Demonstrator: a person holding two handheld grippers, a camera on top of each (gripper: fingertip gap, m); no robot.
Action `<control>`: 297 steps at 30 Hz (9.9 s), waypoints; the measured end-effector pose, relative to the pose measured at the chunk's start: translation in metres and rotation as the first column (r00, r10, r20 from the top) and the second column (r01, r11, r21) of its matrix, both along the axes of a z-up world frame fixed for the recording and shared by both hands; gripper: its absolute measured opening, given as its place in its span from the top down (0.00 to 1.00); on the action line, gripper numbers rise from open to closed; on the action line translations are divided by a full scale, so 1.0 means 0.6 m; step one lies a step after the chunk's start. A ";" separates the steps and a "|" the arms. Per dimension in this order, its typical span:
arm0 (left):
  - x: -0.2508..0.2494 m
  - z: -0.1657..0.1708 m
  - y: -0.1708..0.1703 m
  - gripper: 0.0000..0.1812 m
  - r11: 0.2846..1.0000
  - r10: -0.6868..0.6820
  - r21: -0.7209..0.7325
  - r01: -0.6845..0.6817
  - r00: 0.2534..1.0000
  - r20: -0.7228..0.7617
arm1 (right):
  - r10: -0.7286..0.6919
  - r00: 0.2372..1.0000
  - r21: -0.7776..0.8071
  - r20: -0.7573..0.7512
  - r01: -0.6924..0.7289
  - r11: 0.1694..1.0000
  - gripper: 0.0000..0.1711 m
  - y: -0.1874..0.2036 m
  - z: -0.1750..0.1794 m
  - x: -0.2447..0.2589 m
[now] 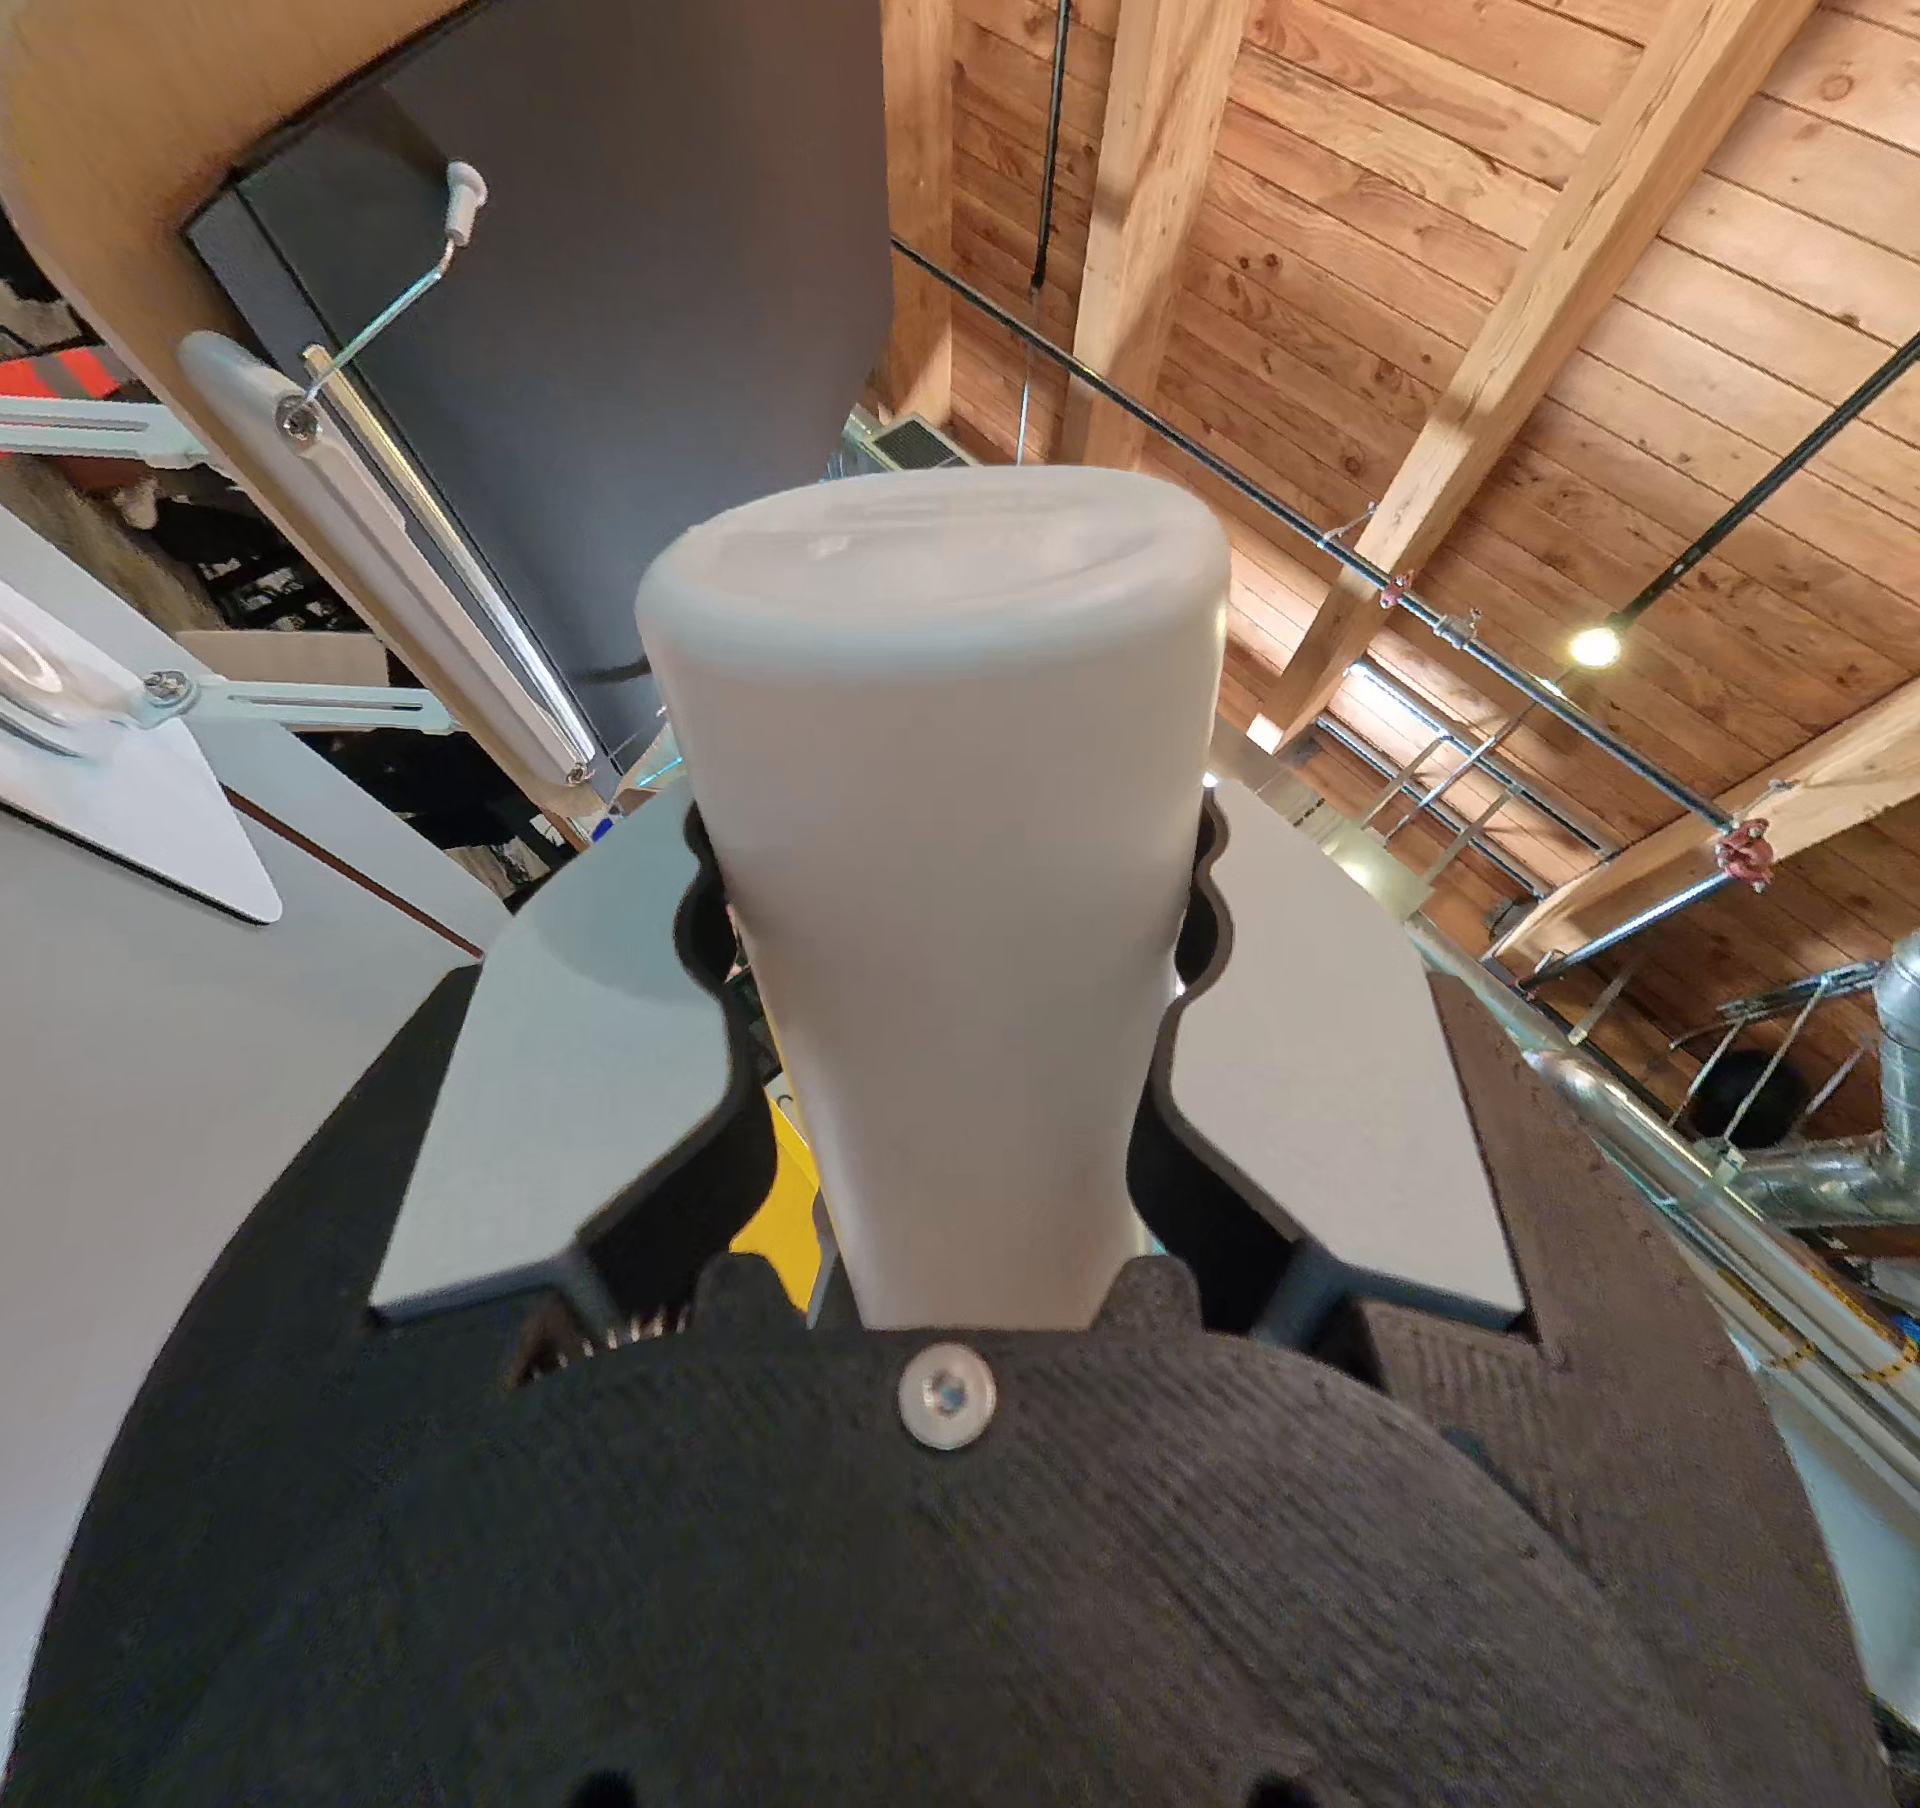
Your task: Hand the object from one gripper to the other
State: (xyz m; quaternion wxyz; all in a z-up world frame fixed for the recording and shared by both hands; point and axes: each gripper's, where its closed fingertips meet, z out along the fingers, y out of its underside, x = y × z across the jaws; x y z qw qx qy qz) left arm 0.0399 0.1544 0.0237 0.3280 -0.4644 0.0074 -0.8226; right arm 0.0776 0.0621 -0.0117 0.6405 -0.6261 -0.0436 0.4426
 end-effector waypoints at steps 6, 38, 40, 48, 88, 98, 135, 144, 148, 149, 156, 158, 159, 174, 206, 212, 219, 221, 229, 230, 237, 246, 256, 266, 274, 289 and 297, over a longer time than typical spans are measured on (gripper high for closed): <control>0.006 0.006 -0.013 0.52 0.997 -0.039 0.066 0.040 0.999 -0.016 | 0.009 0.999 0.006 0.034 -0.009 1.000 0.50 -0.008 0.014 0.011; 0.090 -0.089 -0.079 0.39 0.917 -0.227 0.211 0.338 0.879 -0.420 | -0.213 0.974 0.074 0.080 0.207 0.976 1.00 -0.039 0.096 0.199; 0.101 -0.100 -0.090 0.30 0.909 -0.228 0.212 0.360 0.853 -0.470 | -0.217 0.952 0.016 0.214 0.219 0.976 0.95 -0.028 0.075 0.192; 0.133 -0.130 -0.157 0.45 0.842 -0.270 0.242 0.482 0.765 -0.585 | -0.066 0.938 -0.219 0.340 0.148 0.964 0.76 0.017 -0.055 0.108; 0.107 -0.068 -0.156 0.73 0.857 -0.138 0.396 0.331 0.886 -0.442 | 0.387 0.922 -0.407 0.003 -0.353 0.843 0.37 -0.036 -0.075 -0.020; 0.092 -0.046 -0.143 0.55 0.873 -0.174 0.373 0.315 0.915 -0.364 | 0.333 0.941 -0.372 0.068 -0.285 0.883 0.48 -0.029 -0.068 -0.002; 0.128 -0.127 -0.184 0.39 0.739 -0.081 0.522 0.427 0.825 -0.560 | -0.230 0.904 0.340 0.359 0.102 0.935 0.47 -0.016 0.186 0.108; 0.136 -0.118 -0.244 0.28 0.659 -0.043 0.621 0.425 0.846 -0.532 | -0.089 0.989 0.317 0.119 0.047 0.947 0.48 -0.022 0.195 0.091; 0.132 -0.100 -0.242 0.28 0.677 -0.018 0.638 0.366 0.876 -0.483 | -0.044 0.998 0.311 0.039 0.030 0.950 0.48 -0.019 0.190 0.081; 0.132 -0.096 -0.241 0.28 0.681 -0.008 0.643 0.350 0.882 -0.472 | -0.038 0.999 0.313 0.020 0.030 0.949 0.48 -0.018 0.189 0.079; 0.125 -0.073 -0.245 0.34 0.696 0.046 0.672 0.251 0.919 -0.391 | -0.011 0.994 0.339 -0.108 0.047 0.940 0.48 -0.019 0.188 0.081; 0.120 -0.064 -0.242 0.35 0.708 0.068 0.674 0.211 0.929 -0.363 | -0.006 0.991 0.340 -0.136 0.053 0.939 0.48 -0.019 0.187 0.083; 0.119 -0.061 -0.241 0.37 0.711 0.076 0.675 0.197 0.932 -0.353 | -0.005 0.989 0.340 -0.146 0.055 0.939 0.48 -0.018 0.187 0.083; 0.097 -0.027 -0.224 0.44 0.710 0.125 0.688 0.151 0.934 -0.334 | 0.011 0.970 0.328 -0.244 0.072 0.942 0.48 -0.015 0.187 0.100; 0.100 -0.064 -0.193 0.36 0.682 0.071 0.662 0.310 0.874 -0.481 | -0.004 1.000 0.134 -0.009 0.005 0.991 0.49 0.008 0.147 0.110; 0.110 -0.092 -0.219 0.35 0.658 -0.059 0.576 0.484 0.796 -0.602 | 0.019 0.965 0.084 0.262 -0.042 0.996 0.49 0.002 0.128 0.078; 0.121 -0.127 -0.247 0.36 0.589 -0.045 0.577 0.565 0.736 -0.675 | 0.061 0.921 0.051 0.385 -0.088 0.995 0.49 -0.002 0.111 0.036; 0.123 -0.129 -0.248 0.36 0.587 -0.039 0.579 0.565 0.735 -0.677 | 0.067 0.912 0.044 0.405 -0.093 0.995 0.49 -0.001 0.105 0.028; 0.129 -0.140 -0.251 0.36 0.580 -0.008 0.596 0.556 0.735 -0.678 | 0.071 0.885 0.029 0.461 -0.095 0.995 0.49 0.003 0.088 0.001; 0.130 -0.141 -0.252 0.36 0.578 -0.005 0.598 0.555 0.735 -0.678 | 0.075 0.881 0.028 0.467 -0.100 0.995 0.49 0.002 0.087 -0.003; 0.129 -0.136 -0.245 0.44 0.564 0.061 0.645 0.516 0.752 -0.656 | 0.080 0.872 0.043 0.484 -0.115 0.992 0.49 -0.002 0.089 -0.016; 0.125 -0.114 -0.226 0.45 0.564 0.153 0.701 0.438 0.778 -0.609 | 0.051 0.896 0.086 0.440 -0.099 0.991 0.49 -0.004 0.113 -0.002; 0.100 -0.082 -0.146 0.46 0.714 0.175 0.620 0.324 0.775 -0.607 | -0.079 0.901 0.116 0.428 0.031 0.993 0.41 0.010 0.125 0.059; 0.041 -0.082 -0.056 0.45 0.746 0.228 0.556 0.366 0.644 -0.730 | -0.186 0.857 0.171 0.480 0.117 0.978 0.42 0.014 0.130 0.095; 0.008 -0.048 -0.011 0.46 0.436 0.635 0.762 0.479 0.437 -0.638 | -0.227 0.838 0.184 0.496 0.155 0.971 0.45 0.007 0.140 0.120; 0.006 -0.064 -0.006 0.46 -0.081 0.891 0.297 0.952 0.203 -0.406 | -0.144 0.561 0.111 0.816 0.091 0.990 0.48 -0.022 0.118 0.105; 0.028 -0.103 -0.050 0.45 -0.183 0.871 0.117 0.976 0.216 -0.441 | 0.091 0.320 -0.102 0.943 0.019 0.995 0.42 -0.023 0.019 0.046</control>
